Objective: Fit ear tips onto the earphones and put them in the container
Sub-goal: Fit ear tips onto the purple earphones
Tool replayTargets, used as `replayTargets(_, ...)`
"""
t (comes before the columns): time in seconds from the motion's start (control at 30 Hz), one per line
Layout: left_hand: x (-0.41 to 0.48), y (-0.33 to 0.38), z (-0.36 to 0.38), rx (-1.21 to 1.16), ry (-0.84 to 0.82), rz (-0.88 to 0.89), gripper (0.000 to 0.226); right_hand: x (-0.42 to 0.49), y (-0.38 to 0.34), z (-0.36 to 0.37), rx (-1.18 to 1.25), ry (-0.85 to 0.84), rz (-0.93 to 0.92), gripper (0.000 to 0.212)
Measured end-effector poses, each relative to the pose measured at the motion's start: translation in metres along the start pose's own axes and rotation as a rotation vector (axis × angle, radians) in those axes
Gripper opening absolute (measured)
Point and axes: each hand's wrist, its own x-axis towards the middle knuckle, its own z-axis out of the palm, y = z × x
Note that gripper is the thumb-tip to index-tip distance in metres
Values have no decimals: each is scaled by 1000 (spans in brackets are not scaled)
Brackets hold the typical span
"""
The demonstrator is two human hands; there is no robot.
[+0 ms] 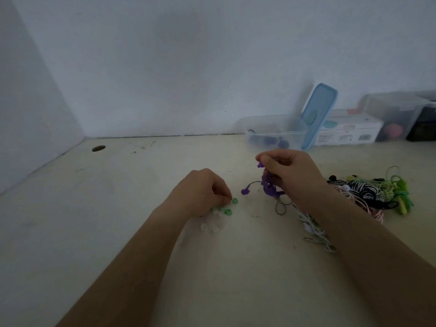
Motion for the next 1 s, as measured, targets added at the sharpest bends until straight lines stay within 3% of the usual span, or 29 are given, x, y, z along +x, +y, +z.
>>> replayTargets(0.17,3,4,3,196,-21,59,9,-1,-1,-4,-4,-77,-7,16)
replayTargets(0.27,0,6,2,147,67,94,8,-4,-4,-5,-25,-116,-25,17)
replayTargets(0.47,-13,15,8,-371,359,94,7,-15,-9,-6,-16,-187,-57,23)
replayTargets(0.63,-19,29,15,-818,293,-19,10,-19,-10,-5,-47,-199,-93,21)
replayTargets(0.8,-20,37,20,-1451,111,-141,18,-21,-10,-4,5,-177,-161,20)
replayTargets(1.0,-19,37,19,-1557,84,-157,23,-20,-10,-2,-6,-169,-219,20)
